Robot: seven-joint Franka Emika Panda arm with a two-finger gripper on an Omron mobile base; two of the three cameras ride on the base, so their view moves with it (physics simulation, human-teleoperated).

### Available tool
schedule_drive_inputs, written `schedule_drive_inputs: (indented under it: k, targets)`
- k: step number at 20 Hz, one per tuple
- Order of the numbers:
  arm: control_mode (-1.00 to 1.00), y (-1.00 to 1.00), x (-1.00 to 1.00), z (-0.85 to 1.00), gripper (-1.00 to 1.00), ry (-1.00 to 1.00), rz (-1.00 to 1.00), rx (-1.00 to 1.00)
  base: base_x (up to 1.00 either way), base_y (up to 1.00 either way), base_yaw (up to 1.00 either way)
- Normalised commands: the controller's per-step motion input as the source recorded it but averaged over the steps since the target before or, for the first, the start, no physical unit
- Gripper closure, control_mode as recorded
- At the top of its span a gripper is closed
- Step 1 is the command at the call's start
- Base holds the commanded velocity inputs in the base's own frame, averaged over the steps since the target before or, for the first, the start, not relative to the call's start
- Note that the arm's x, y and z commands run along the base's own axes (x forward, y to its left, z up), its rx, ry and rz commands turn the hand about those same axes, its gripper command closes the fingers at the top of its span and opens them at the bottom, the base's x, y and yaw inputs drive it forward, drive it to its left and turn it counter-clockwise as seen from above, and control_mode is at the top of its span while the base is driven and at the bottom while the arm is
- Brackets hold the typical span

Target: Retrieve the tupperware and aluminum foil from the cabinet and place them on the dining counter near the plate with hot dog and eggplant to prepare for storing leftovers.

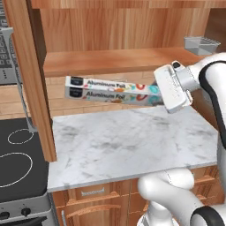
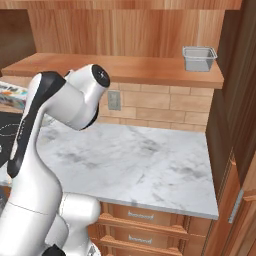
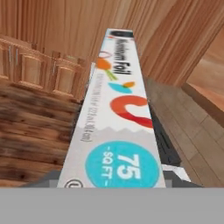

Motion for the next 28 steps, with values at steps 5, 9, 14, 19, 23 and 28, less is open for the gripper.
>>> schedule_drive_inputs:
  k: [5,9,14,19,23,28]
  targets:
    - [-1.0,-0.44,-0.99,0.0,1.0,0.16,0.0,-0.02,0.0,0.0,0.0]
    - [-1.0,-0.17,-0.87,0.01,1.0,0.24,0.0,0.0,0.0,0.0,0.0]
    - [1.0,0.0,0.0,0.0,1.0,0.0,0.0,0.0,-1.0,0.1,0.05]
    - [1.0,0.0,0.0,0.0,1.0,0.0,0.0,0.0,-1.0,0.74,0.43]
    - [1.0,0.0,0.0,0.0,1.0,0.0,0.0,0.0,-0.55,0.85,0.84]
    - [1.0,0.0,0.0,0.0,1.0,0.0,0.0,0.0,-0.25,0.64,0.94]
